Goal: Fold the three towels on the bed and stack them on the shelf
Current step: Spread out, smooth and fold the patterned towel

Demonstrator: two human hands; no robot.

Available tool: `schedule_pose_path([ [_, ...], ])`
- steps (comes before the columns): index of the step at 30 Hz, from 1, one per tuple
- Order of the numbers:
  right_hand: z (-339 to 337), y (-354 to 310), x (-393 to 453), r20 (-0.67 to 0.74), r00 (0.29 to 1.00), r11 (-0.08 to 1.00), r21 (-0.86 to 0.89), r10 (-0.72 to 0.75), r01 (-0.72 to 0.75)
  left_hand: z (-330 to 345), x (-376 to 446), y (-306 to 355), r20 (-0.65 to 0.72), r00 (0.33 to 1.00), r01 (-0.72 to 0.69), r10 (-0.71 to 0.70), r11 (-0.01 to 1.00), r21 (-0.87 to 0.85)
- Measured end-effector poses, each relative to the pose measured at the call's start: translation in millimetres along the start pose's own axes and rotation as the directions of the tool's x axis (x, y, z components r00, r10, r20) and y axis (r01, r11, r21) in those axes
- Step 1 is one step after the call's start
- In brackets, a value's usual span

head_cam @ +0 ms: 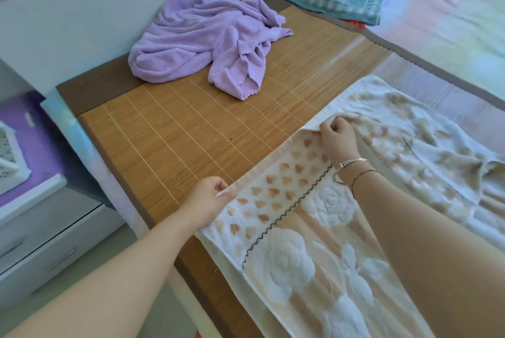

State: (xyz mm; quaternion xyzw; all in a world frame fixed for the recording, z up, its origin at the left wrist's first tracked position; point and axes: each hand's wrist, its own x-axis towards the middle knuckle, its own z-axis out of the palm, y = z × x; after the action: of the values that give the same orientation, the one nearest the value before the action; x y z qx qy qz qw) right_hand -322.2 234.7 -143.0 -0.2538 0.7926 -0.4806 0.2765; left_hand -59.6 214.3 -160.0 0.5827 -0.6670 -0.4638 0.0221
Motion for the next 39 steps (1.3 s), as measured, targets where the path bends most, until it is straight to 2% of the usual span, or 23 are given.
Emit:
schedule_pose_path([
  [4, 42, 23, 24, 0.068, 0.997, 0.992, -0.121, 0.047, -0.038, 3, 27, -31, 0.024, 0.999, 0.040, -0.043, 0.991, 0.127],
  [7, 55, 35, 33, 0.099, 0.992, 0.944, -0.327, 0.081, -0.044, 3, 34, -40, 0.051, 0.998, 0.037, -0.043, 0.993, 0.115],
  [10, 61, 34, 33, 0.093, 0.993, 0.917, -0.397, 0.076, -0.033, -3, 39, -40, 0.061, 0.997, 0.048, -0.056, 0.991, 0.128],
  [14, 59, 31, 4, 0.230, 0.973, 0.828, -0.550, 0.025, 0.109, -9, 34, -35, 0.067, 0.994, 0.069, -0.081, 0.985, 0.157],
  [18, 52, 46, -47, 0.303, 0.937, 0.729, -0.600, -0.175, 0.330, -10, 24, -32, 0.104, 0.988, 0.087, -0.118, 0.961, 0.264],
  [20, 47, 56, -75, 0.342, 0.923, 0.729, -0.586, -0.174, 0.354, -7, 18, -34, 0.117, 0.985, 0.079, -0.124, 0.940, 0.331],
  [22, 42, 63, -101, 0.385, 0.915, 0.774, -0.540, -0.120, 0.329, -5, 14, -37, 0.112, 0.986, 0.073, -0.120, 0.932, 0.355],
  [24, 33, 72, -127, 0.468, 0.881, 0.786, -0.515, -0.076, 0.341, -4, 9, -40, 0.079, 0.993, 0.057, -0.090, 0.935, 0.351],
  [27, 15, 87, -161, 0.610, 0.787, 0.720, -0.506, -0.090, 0.474, -6, 0, -45, -0.060, 0.998, 0.056, -0.035, 0.911, 0.409],
  [31, -10, 102, -195, 0.700, 0.713, 0.642, -0.525, -0.049, 0.559, 7, -22, -44, -0.245, 0.963, 0.042, 0.110, 0.840, 0.541],
  [33, -29, 105, -207, 0.674, 0.738, 0.682, -0.531, -0.020, 0.503, 22, -35, -34, -0.231, 0.940, -0.077, 0.252, 0.815, 0.574],
  [35, -40, 105, -206, 0.626, 0.780, 0.733, -0.531, 0.001, 0.425, 35, -39, -28, -0.140, 0.929, -0.200, 0.342, 0.783, 0.588],
  [39, -73, 100, -177, 0.393, 0.919, 0.820, -0.529, 0.009, 0.218, 60, -32, 9, 0.012, 0.926, -0.321, 0.378, 0.770, 0.552],
])
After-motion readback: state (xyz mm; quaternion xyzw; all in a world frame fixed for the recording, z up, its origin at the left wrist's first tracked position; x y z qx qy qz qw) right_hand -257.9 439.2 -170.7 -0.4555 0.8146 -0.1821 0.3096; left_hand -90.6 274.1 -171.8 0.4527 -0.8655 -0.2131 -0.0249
